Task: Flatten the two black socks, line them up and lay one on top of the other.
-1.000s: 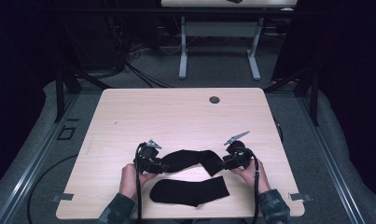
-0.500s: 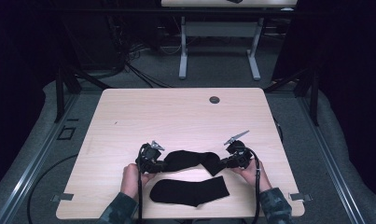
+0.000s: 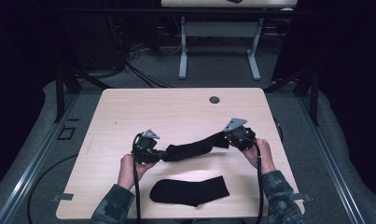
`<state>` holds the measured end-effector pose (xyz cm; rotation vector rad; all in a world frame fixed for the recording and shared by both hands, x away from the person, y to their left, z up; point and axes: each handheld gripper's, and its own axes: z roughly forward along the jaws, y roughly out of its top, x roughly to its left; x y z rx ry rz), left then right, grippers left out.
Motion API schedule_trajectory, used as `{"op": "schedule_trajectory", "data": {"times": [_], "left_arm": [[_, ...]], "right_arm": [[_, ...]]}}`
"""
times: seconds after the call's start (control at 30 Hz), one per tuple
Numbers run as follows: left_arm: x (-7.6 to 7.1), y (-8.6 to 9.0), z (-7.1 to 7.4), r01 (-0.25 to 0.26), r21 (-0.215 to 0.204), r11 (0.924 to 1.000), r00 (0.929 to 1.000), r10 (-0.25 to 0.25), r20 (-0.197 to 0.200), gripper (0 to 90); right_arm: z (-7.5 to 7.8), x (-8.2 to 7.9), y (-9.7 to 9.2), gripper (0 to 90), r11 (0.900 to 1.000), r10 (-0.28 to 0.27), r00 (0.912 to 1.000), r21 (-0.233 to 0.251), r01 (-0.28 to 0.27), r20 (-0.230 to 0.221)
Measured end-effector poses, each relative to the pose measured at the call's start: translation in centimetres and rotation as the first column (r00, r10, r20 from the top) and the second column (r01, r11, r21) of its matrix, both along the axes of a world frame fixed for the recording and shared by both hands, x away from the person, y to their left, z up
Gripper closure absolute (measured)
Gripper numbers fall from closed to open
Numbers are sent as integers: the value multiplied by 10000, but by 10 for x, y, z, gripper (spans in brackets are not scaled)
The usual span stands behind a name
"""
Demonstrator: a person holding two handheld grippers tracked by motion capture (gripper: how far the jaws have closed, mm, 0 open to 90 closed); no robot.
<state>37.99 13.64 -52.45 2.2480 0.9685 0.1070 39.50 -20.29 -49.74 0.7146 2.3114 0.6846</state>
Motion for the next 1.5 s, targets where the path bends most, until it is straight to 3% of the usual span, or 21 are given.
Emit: {"op": "schedule_trajectory", "data": {"times": [0.03, 0.07, 0.1, 0.17, 0.2, 0.27, 0.3, 0.37, 0.43, 0.47, 0.53, 0.63, 0.73, 0.9, 1.03, 1.17, 1.5], "left_arm": [[1, 0, -5, 29, 103, 9999, 9997, -27, -234, 819], [2, 2, -12, 43, 274, 9996, 9991, -31, -425, 789], [2, 3, -18, 18, 493, 9988, 9982, 12, -598, 737], [2, 6, -27, 1, 640, 9980, 9967, 51, -810, 656], [2, 8, -29, -81, 730, 9973, 9960, 145, -887, 585], [2, 10, -31, -228, 715, 9972, 9957, 291, -885, 519], [2, 10, -30, -372, 731, 9966, 9960, 429, -787, 466], [2, 11, -28, -562, 676, 9961, 9963, 604, -619, 408], [1, 10, -28, -866, 695, 9938, 9951, 896, -414, 344], [1, 10, -28, -962, 698, 9929, 9945, 988, -344, 324], [0, 9, -29, -1119, 778, 9907, 9934, 1136, -180, 287], [0, 9, -30, -1317, 822, 9879, 9913, 1317, 60, 249], [1, 7, -33, -1455, 980, 9845, 9894, 1445, 169, 212], [3, 5, -37, -1618, 1098, 9807, 9867, 1592, 326, 197], [3, 2, -40, -1628, 1410, 9765, 9864, 1580, 444, 193], [3, 0, -44, -1560, 1660, 9737, 9875, 1502, 469, 184], [0, 3, -46, -1670, 1857, 9683, 9852, 1563, 709, 168]], "right_arm": [[-1, -3, 0, 712, 9990, 348, 9994, -275, -345, 88], [-5, -6, -2, 648, 9957, 753, 9965, -514, -771, -360], [-13, -9, -5, 622, 9919, 1118, 9863, -461, -1181, -1209], [-28, -16, -13, 581, 9838, 1553, 9622, -529, -1711, -2239], [-35, -18, -18, 540, 9846, 1577, 9504, -311, -1721, -2682], [-42, -22, -26, 530, 9897, 1396, 9364, 142, -1426, -3219], [-40, -22, -31, 508, 9905, 1346, 9385, 171, -1363, -3179], [-35, -20, -37, 502, 9904, 1230, 9343, 1014, -941, -3347], [-29, -19, -38, 497, 9869, 1045, 9395, 1508, -574, -3262], [-27, -17, -37, 488, 9841, 990, 9380, 1726, -427, -3321], [-27, -12, -32, 468, 9830, 651, 9423, 1836, -39, -3285], [-31, -7, -24, 456, 9779, 299, 9395, 2044, 432, -3413], [-40, 0, -15, 449, 9745, -199, 9365, 2025, 964, -3501], [-51, 9, -4, 482, 9730, -591, 9300, 1875, 1350, -3629], [-58, 12, 0, 535, 9762, -679, 9250, 1666, 1390, -3738], [-62, 11, 2, 574, 9779, -827, 9144, 1446, 1511, -3962], [-63, 9, 1, 640, 9772, -761, 9067, 1498, 1506, -4148]]}}
